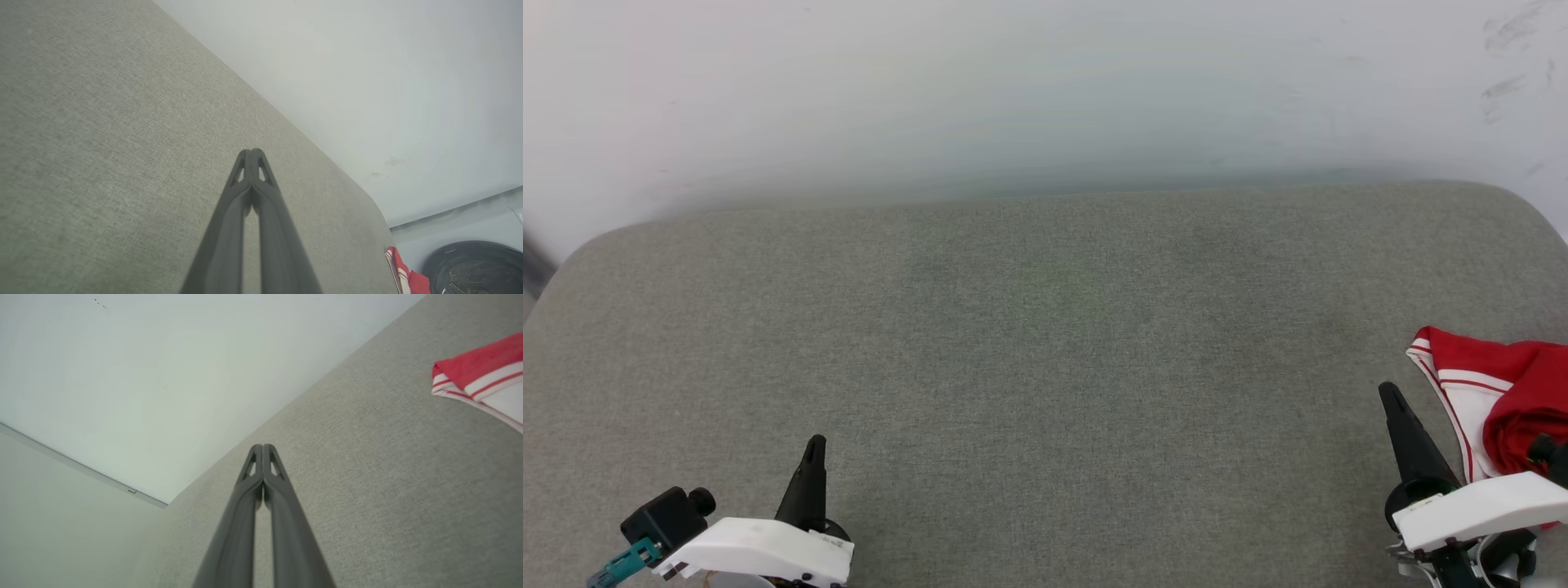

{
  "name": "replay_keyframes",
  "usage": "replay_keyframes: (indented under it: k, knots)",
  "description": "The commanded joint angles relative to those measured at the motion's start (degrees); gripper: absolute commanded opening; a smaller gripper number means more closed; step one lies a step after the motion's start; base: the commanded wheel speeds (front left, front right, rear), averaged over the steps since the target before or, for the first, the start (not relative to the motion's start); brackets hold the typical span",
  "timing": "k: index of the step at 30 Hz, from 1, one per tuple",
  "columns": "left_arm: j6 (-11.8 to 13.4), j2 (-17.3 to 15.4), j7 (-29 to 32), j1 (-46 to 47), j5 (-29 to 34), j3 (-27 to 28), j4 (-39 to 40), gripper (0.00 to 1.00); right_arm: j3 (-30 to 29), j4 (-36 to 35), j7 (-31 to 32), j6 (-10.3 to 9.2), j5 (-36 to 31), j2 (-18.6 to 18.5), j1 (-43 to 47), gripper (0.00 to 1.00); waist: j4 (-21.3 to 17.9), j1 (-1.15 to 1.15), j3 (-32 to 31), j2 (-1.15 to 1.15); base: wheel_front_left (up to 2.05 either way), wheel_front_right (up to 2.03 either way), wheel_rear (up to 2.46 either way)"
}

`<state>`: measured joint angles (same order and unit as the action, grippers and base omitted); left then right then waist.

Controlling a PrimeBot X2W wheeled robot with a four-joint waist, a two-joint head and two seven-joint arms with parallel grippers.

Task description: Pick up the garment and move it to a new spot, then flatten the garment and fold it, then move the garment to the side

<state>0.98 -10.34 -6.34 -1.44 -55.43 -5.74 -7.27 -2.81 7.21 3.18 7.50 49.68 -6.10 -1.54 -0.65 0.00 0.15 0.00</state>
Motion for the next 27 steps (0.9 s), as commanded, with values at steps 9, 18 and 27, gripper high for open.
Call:
replay_keyframes:
  k: [9,18,27]
  knots:
    - [-1.88,1.02,2.23,2.7,-8.03,2.37,-0.85,0.0,-0.94,0.9,0.77,0.0,8.92,0.65,-2.51,0.0,0.09,0.0,0.0,0.0,0.0,0.0,0.0]
    - [-3.01,1.85,3.71,3.59,-12.98,3.69,-1.76,0.0,-1.41,1.85,1.22,0.0,14.41,1.1,-2.94,0.0,0.16,0.0,0.01,0.0,0.0,0.0,0.0]
    - [-4.04,2.64,5.16,4.39,-17.5,4.93,-2.64,0.0,-1.85,2.74,1.6,0.0,19.42,1.5,-3.33,0.0,0.23,0.0,0.01,0.0,0.0,0.0,0.0]
